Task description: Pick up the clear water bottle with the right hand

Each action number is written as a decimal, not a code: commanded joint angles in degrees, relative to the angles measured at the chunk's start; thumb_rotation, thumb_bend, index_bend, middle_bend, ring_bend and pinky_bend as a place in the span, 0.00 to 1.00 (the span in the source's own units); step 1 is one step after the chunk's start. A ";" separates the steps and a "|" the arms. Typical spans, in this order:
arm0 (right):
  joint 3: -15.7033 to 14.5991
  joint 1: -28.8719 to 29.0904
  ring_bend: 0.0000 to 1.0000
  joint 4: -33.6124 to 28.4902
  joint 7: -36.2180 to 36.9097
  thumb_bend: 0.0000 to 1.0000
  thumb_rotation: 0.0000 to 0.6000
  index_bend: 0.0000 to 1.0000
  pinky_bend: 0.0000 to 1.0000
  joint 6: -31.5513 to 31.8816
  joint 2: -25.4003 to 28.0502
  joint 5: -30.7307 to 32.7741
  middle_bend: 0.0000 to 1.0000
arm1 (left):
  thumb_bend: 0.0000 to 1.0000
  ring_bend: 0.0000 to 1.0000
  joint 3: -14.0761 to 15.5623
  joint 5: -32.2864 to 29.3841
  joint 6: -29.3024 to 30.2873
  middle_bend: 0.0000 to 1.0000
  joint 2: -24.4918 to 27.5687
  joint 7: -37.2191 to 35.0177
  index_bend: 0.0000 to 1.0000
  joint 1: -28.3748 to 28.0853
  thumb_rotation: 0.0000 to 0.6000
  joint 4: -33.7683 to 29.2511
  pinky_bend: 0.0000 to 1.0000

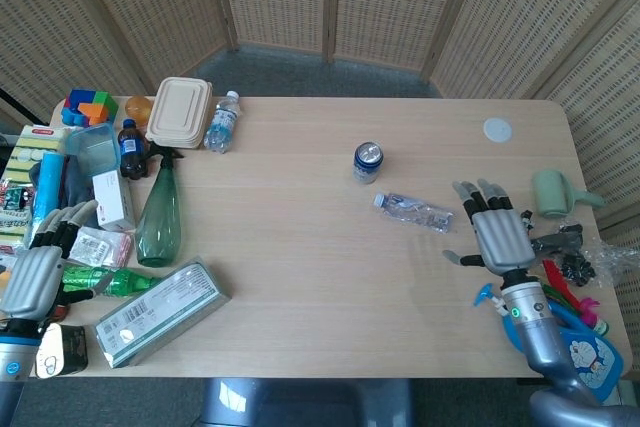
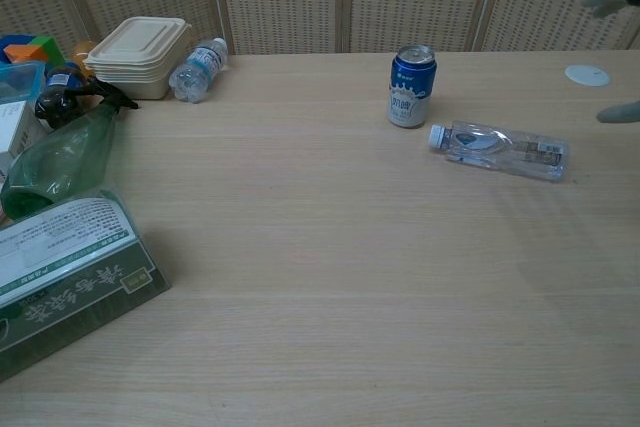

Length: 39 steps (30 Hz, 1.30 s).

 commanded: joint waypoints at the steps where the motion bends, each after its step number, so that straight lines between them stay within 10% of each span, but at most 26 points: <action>1: 0.67 2.85 0.00 3.93 1.15 0.04 0.75 0.00 0.00 -4.14 -3.23 1.46 0.09 | 0.28 0.00 0.05 0.10 0.01 0.00 0.00 -0.21 0.00 0.02 1.00 0.13 0.00; 39: 2.64 14.47 0.00 49.32 20.41 0.04 0.75 0.06 0.00 -25.86 -28.56 4.01 0.12 | 0.28 0.00 1.03 1.20 1.89 0.00 0.67 -2.37 0.00 1.87 1.00 0.70 0.00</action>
